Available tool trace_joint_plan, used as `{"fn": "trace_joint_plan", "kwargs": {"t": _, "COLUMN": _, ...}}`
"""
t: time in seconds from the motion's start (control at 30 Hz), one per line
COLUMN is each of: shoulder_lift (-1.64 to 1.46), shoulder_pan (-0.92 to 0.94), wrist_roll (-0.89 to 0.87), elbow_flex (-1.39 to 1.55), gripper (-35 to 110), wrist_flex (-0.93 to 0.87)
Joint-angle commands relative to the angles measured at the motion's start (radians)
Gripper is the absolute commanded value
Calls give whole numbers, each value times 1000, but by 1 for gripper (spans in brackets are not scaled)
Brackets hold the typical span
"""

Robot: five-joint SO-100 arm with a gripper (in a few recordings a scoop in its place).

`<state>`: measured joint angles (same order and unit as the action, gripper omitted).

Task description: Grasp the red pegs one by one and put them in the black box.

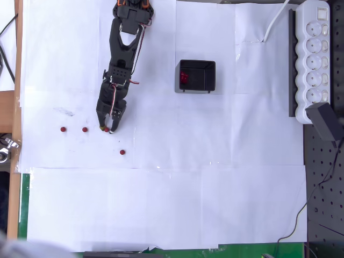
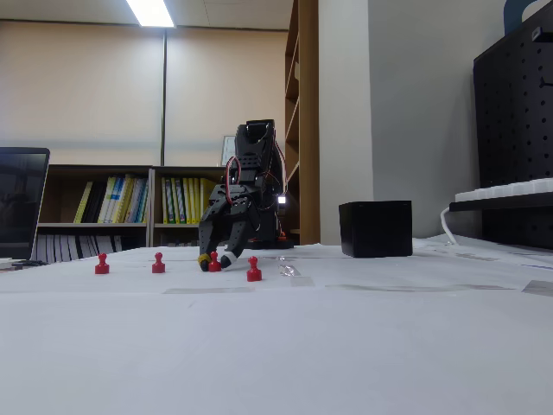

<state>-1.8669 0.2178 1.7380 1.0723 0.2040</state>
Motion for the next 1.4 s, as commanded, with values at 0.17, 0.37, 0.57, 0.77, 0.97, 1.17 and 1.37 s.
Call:
{"fn": "trace_joint_plan", "kwargs": {"t": 0.17, "shoulder_lift": 20, "shoulder_pan": 12, "wrist_roll": 17, "elbow_flex": 12, "gripper": 0, "wrist_flex": -94}}
{"fn": "trace_joint_plan", "kwargs": {"t": 0.37, "shoulder_lift": 250, "shoulder_pan": -48, "wrist_roll": 118, "elbow_flex": 176, "gripper": 0, "wrist_flex": -831}}
{"fn": "trace_joint_plan", "kwargs": {"t": 0.57, "shoulder_lift": 388, "shoulder_pan": -247, "wrist_roll": 324, "elbow_flex": 423, "gripper": 0, "wrist_flex": -1474}}
{"fn": "trace_joint_plan", "kwargs": {"t": 0.77, "shoulder_lift": 411, "shoulder_pan": -505, "wrist_roll": 491, "elbow_flex": 828, "gripper": 0, "wrist_flex": -1861}}
{"fn": "trace_joint_plan", "kwargs": {"t": 0.97, "shoulder_lift": 374, "shoulder_pan": -779, "wrist_roll": 660, "elbow_flex": 1167, "gripper": 0, "wrist_flex": -2008}}
{"fn": "trace_joint_plan", "kwargs": {"t": 1.17, "shoulder_lift": 279, "shoulder_pan": -969, "wrist_roll": 756, "elbow_flex": 1089, "gripper": 0, "wrist_flex": -1970}}
{"fn": "trace_joint_plan", "kwargs": {"t": 1.37, "shoulder_lift": 186, "shoulder_pan": -1005, "wrist_roll": 749, "elbow_flex": 900, "gripper": 0, "wrist_flex": -1766}}
